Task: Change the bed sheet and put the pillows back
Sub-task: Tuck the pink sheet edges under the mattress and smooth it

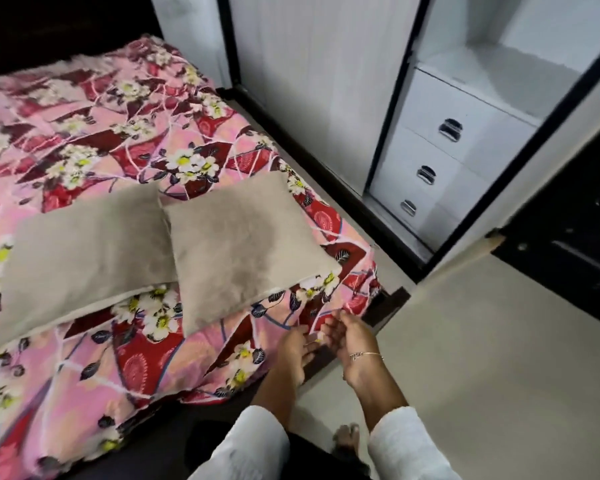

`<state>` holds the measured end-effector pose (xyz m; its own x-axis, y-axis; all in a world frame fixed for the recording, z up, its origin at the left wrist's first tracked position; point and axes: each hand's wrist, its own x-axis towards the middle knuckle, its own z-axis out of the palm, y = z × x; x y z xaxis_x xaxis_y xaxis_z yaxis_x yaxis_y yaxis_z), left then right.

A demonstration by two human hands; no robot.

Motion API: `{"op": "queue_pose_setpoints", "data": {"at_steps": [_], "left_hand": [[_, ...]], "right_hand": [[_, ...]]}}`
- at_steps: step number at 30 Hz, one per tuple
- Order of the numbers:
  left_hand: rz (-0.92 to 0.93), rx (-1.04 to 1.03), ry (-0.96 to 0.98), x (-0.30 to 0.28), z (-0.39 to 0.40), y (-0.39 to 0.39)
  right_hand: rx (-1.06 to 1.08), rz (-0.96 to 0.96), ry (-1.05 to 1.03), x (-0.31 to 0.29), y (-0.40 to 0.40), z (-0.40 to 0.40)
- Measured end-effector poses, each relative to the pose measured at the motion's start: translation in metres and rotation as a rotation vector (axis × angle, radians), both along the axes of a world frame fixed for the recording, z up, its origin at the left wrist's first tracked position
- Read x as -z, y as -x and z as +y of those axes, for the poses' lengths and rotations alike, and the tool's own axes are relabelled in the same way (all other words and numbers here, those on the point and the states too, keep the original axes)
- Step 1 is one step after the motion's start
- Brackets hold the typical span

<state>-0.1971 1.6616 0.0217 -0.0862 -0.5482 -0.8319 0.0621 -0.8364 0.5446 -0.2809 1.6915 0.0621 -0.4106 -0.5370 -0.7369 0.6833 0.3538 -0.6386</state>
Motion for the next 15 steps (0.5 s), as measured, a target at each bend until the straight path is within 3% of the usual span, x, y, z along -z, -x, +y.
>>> {"op": "queue_pose_setpoints", "data": {"at_steps": [4,11,15], "left_hand": [[-0.086,-0.12,-0.005,0.027,-0.031,0.064],[-0.385,-0.137,-0.04,0.103,-0.026,0.171],[-0.408,-0.286,-0.032,0.123,-0.031,0.228]], "right_hand": [[-0.208,0.053,-0.081,0.015,0.073,-0.043],[-0.299,0.051,-0.178,0.072,0.168,-0.101],[-0.453,0.042,-0.224,0.115,0.194,-0.121]]}}
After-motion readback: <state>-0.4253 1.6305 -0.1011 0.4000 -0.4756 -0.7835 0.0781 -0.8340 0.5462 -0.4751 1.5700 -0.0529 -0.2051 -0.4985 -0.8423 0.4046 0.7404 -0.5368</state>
